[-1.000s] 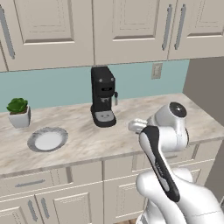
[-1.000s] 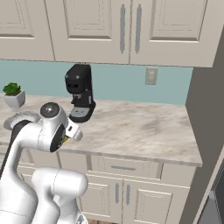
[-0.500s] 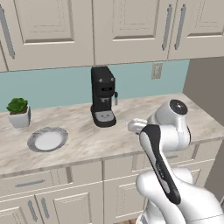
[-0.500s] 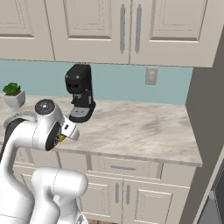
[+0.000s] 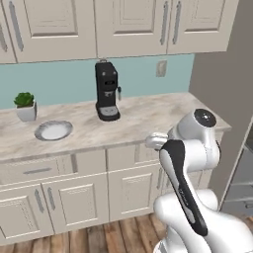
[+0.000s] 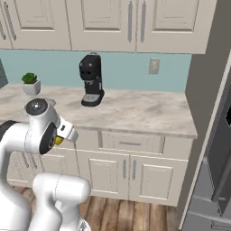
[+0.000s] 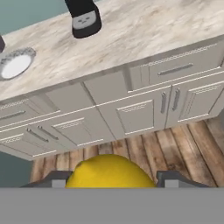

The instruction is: Place the sweet potato and lemon inside the fridge drawer. Close the drawer after placing the vegetables.

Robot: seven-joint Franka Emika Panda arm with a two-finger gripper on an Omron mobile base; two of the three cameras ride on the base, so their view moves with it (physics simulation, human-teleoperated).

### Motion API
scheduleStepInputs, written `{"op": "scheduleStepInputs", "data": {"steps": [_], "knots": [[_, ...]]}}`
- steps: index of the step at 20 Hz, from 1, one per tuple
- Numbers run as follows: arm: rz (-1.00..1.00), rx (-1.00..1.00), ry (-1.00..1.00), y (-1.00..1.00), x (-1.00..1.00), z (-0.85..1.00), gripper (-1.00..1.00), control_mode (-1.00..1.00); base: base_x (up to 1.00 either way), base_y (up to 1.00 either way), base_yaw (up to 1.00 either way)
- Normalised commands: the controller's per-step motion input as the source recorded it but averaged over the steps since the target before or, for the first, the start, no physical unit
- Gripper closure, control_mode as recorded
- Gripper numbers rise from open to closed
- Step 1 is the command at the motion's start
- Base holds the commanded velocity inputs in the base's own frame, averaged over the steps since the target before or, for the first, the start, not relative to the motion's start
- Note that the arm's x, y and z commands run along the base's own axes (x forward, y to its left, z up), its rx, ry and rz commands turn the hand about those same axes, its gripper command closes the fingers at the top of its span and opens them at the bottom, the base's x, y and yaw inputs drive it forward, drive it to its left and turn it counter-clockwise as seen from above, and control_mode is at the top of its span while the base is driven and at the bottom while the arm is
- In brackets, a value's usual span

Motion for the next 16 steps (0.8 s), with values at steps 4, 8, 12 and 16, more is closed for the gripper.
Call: {"op": "scheduleStepInputs", "data": {"steps": [4, 8, 12, 16], "knots": [[0.0, 0.0, 0.0, 0.0, 0.0, 0.0, 1.0, 1.0, -0.98, -0.5, -0.1], [0.0, 0.0, 0.0, 0.0, 0.0, 0.0, 1.0, 1.0, -0.58, -0.88, -0.09], [0.0, 0.0, 0.0, 0.0, 0.0, 0.0, 1.0, 1.0, -0.26, -1.0, -0.05], [0.0, 0.0, 0.0, 0.0, 0.0, 0.0, 1.0, 1.0, -0.02, -1.0, -0.02]]}}
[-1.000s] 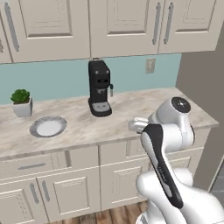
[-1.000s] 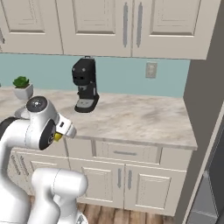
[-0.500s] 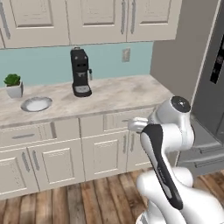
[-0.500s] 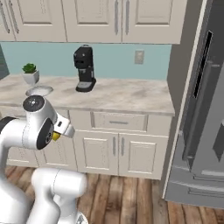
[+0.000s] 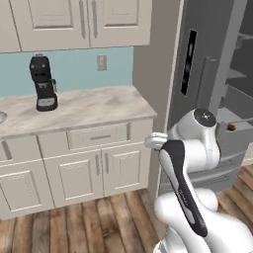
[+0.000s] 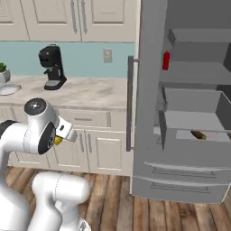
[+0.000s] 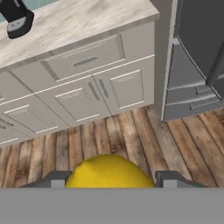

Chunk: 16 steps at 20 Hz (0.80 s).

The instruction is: Place the sweet potato and lemon inside the fridge drawer. Close the drawer after placing the vegetables.

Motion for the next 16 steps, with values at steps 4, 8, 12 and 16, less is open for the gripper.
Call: {"op": "scheduleStepInputs", "data": {"steps": [4, 8, 12, 16], "knots": [[0.0, 0.0, 0.0, 0.0, 0.0, 0.0, 1.0, 1.0, 0.0, -1.0, 0.0], [0.0, 0.0, 0.0, 0.0, 0.0, 0.0, 1.0, 1.0, 0.0, -1.0, 0.0], [0.0, 0.0, 0.0, 0.0, 0.0, 0.0, 1.0, 1.0, 0.0, -1.0, 0.0], [0.0, 0.0, 0.0, 0.0, 0.0, 0.0, 1.0, 1.0, 0.18, -0.96, 0.0]]}}
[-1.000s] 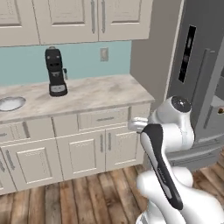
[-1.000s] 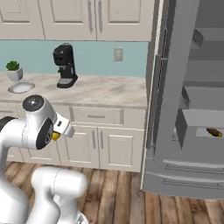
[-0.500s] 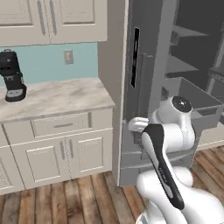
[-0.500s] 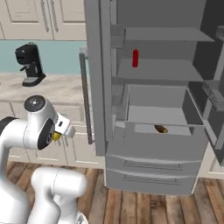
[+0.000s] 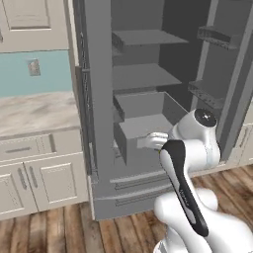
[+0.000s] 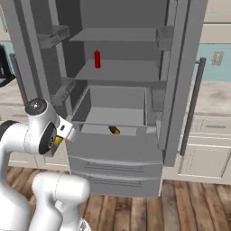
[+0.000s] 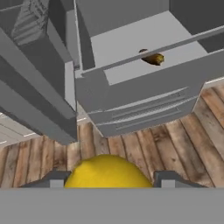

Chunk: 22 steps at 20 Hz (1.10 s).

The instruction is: Place the sweet potato and lemon inside the fridge drawer. Close the drawer after placing the vegetables.

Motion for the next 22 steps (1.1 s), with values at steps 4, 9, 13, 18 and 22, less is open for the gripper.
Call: {"op": "scheduleStepInputs", "data": {"steps": [4, 9, 13, 18, 22], "knots": [[0.0, 0.0, 0.0, 0.0, 0.0, 0.0, 1.0, 1.0, 0.51, -0.75, 0.02], [0.0, 0.0, 0.0, 0.0, 0.0, 0.0, 1.0, 1.0, 0.66, -0.39, 0.06], [0.0, 0.0, 0.0, 0.0, 0.0, 0.0, 1.0, 1.0, 0.61, -0.19, 0.09], [0.0, 0.0, 0.0, 0.0, 0.0, 0.0, 1.0, 1.0, 0.49, -0.06, 0.08], [0.0, 0.0, 0.0, 0.0, 0.0, 0.0, 1.0, 1.0, 0.34, -0.32, 0.1]]}}
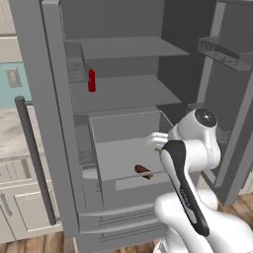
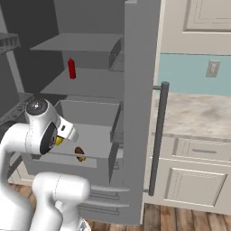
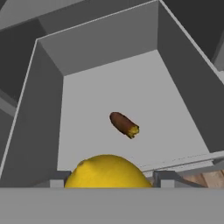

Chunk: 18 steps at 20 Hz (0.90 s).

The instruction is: Place the sweet potato and lemon inside the fridge drawer. Close the drawer after placing the vegetables.

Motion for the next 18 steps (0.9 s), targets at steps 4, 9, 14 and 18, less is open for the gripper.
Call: {"op": "scheduleStepInputs", "data": {"steps": [4, 9, 14, 18], "knots": [[0.0, 0.0, 0.0, 0.0, 0.0, 0.0, 1.0, 1.0, 0.24, -0.22, 0.11], [0.0, 0.0, 0.0, 0.0, 0.0, 0.0, 1.0, 1.0, 0.33, -0.23, 0.15], [0.03, 0.02, 0.0, -0.06, 0.08, 0.0, 1.0, -1.0, 0.24, -0.22, 0.11], [0.13, 0.08, 0.08, -0.31, 0.74, -0.01, 1.0, -1.0, 0.0, 0.0, 0.0]]}}
